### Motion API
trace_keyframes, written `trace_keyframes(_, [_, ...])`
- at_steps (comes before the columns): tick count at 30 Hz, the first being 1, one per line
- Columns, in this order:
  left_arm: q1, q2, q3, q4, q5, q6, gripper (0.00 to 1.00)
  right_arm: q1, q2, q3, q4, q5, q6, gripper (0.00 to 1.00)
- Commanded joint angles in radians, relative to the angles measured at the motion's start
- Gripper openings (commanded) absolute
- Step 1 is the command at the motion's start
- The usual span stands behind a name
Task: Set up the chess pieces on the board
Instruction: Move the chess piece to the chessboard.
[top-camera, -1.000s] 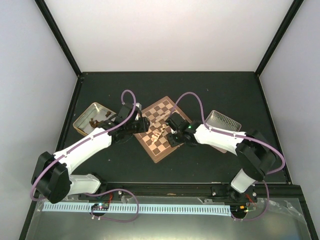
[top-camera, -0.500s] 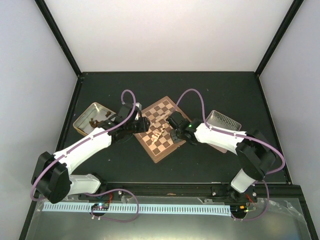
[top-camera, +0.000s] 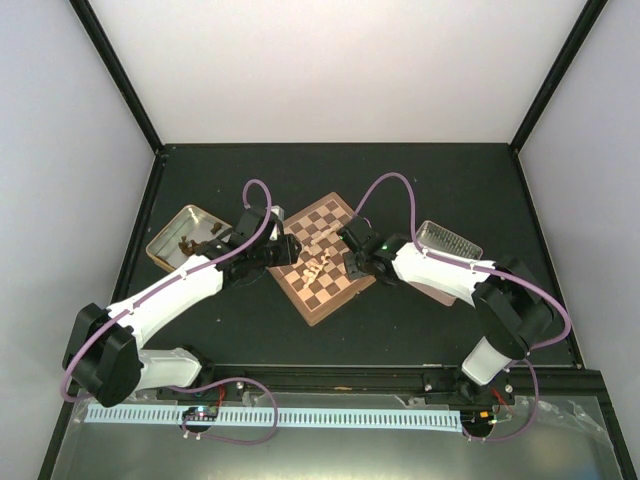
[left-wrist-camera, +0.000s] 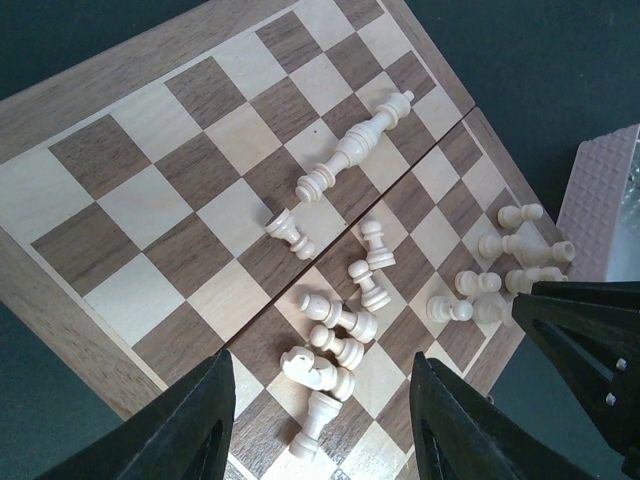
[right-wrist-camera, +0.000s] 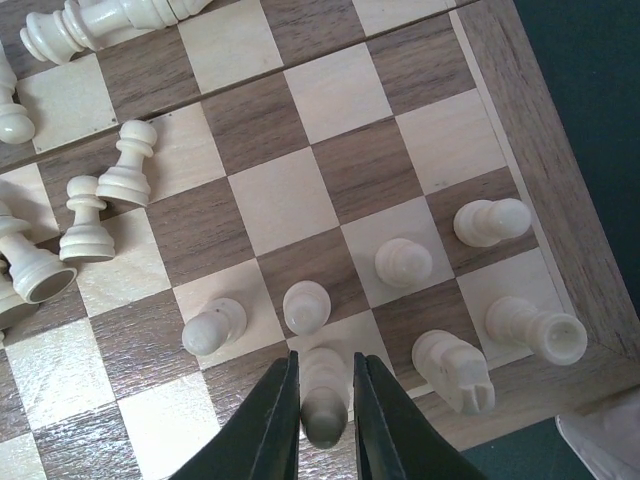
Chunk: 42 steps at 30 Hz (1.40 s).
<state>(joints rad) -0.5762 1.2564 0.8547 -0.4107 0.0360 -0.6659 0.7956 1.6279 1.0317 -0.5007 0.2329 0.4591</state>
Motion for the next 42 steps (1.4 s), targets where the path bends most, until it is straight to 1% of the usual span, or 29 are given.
trace_keyframes(1, [0.008,-0.008,0.016,0.016,0.016,-0.001,0.49,-0.006,0.009,-0.007,0.013,0.019,0.022,0.18])
trace_keyframes(10, [0.007,-0.002,0.016,0.018,0.022,-0.003,0.49,-0.006,0.006,-0.014,0.005,0.02,0.028,0.21])
trace_keyframes(18, [0.007,-0.003,0.014,0.018,0.024,-0.003,0.49,-0.007,0.026,-0.009,-0.017,0.038,0.029,0.16])
trace_keyframes(29, [0.007,0.0,0.01,0.021,0.027,-0.004,0.49,-0.006,0.007,-0.007,-0.046,0.06,0.023,0.15])
trace_keyframes(31, [0.007,0.001,0.011,0.021,0.028,-0.004,0.49,-0.007,0.012,-0.004,-0.046,0.049,0.021,0.16])
trace_keyframes(37, [0.007,-0.002,0.011,0.022,0.028,-0.004,0.49,-0.006,-0.02,0.02,-0.057,0.02,0.026,0.31])
trace_keyframes(42, [0.008,-0.004,0.011,0.023,0.027,-0.01,0.49,-0.006,-0.058,0.054,-0.062,0.005,0.014,0.37])
